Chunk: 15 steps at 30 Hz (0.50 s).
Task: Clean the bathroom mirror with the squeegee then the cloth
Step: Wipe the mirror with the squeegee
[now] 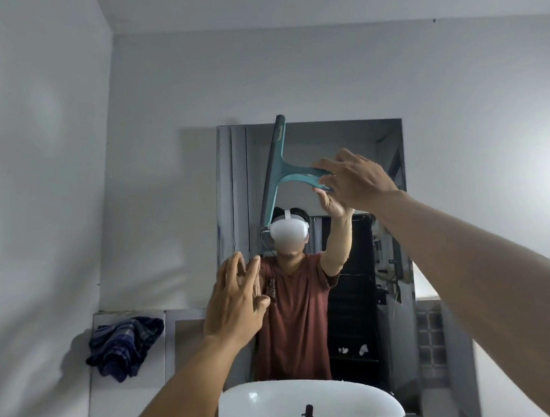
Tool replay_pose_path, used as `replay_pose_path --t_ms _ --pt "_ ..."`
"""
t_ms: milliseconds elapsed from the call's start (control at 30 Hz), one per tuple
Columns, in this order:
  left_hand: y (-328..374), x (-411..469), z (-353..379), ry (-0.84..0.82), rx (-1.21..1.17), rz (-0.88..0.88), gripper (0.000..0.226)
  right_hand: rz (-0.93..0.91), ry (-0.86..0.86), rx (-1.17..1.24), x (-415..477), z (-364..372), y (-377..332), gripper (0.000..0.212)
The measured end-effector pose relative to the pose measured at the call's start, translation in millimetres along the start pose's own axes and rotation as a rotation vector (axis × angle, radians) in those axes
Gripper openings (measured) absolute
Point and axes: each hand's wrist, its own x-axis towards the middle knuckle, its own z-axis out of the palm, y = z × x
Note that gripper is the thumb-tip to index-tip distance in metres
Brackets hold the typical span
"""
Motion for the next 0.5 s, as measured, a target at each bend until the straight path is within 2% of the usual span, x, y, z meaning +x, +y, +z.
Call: replay_pose_path --t_ms 500 --pt "-2 1 -3 0.0 -0.031 0.005 0.088 0.06 -0.073 -0.02 -20 -24 25 0.038"
